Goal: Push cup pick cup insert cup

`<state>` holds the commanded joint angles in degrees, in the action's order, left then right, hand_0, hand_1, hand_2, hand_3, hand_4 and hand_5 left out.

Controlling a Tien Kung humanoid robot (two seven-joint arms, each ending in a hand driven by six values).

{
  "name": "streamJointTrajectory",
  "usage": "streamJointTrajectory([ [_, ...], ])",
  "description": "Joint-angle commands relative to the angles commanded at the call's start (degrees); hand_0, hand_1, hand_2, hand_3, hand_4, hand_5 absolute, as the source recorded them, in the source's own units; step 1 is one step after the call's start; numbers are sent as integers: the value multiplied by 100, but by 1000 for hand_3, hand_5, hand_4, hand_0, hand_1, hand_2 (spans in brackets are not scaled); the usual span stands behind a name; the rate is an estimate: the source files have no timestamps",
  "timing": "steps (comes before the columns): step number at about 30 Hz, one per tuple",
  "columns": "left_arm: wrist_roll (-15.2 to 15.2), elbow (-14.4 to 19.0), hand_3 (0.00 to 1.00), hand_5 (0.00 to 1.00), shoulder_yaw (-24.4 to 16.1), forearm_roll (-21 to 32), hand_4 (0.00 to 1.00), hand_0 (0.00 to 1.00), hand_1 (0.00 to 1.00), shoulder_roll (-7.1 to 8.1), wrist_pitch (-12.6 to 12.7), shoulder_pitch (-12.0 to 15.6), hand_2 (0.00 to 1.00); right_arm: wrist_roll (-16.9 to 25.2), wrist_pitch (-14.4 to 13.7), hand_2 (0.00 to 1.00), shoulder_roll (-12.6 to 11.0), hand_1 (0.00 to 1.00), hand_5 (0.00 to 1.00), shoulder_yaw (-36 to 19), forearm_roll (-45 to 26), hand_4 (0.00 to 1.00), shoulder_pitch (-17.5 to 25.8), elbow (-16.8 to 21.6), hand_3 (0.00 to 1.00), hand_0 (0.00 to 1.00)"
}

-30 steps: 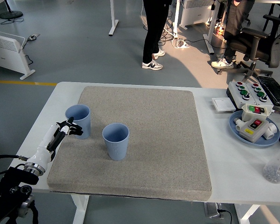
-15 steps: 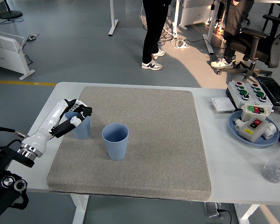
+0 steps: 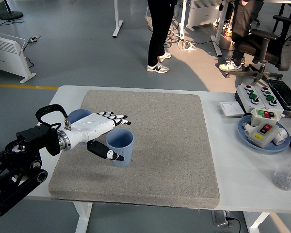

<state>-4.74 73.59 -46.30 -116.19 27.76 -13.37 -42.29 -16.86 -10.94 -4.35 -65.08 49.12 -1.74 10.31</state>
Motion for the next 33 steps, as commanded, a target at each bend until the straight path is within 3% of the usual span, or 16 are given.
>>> streamJointTrajectory([
  [4,21,-163,979,538,243,-29,998,908,940,-104,-244,-316,998,-5,-3,607,-3,547,788,17,9,210,17,0,646,528],
  [7,43,-336,979,538,421,0,998,908,940,-184,-623,-558,998,-14,-2,607,-4,547,788,35,29,210,27,0,646,528],
  [8,37,-389,976,442,468,30,960,770,880,-198,-751,-626,998,-16,-1,606,-4,547,787,35,36,210,32,0,645,528],
  [13,24,-777,976,442,834,169,960,770,880,-253,-1161,-1002,998,-28,3,606,-9,547,787,37,82,210,57,0,645,528],
  [14,22,-806,904,314,869,179,901,705,817,-256,-1176,-1031,918,-29,3,605,-9,547,787,39,83,210,59,0,645,528],
  [25,24,-1133,840,294,1096,236,893,692,796,-343,-1233,-1329,883,-29,-3,605,-14,547,787,42,112,211,80,0,645,528],
  [26,31,-1145,692,190,1115,226,816,573,671,-345,-1267,-1344,744,-30,-1,605,-18,547,786,49,118,212,81,0,644,528],
  [32,55,-1135,692,190,1155,139,816,573,671,-318,-1364,-1364,744,-32,7,605,-29,547,786,62,137,212,82,0,644,528],
  [33,56,-1133,530,97,1156,136,691,458,559,-316,-1366,-1364,621,-32,7,604,-29,547,787,63,137,213,82,0,644,528],
])
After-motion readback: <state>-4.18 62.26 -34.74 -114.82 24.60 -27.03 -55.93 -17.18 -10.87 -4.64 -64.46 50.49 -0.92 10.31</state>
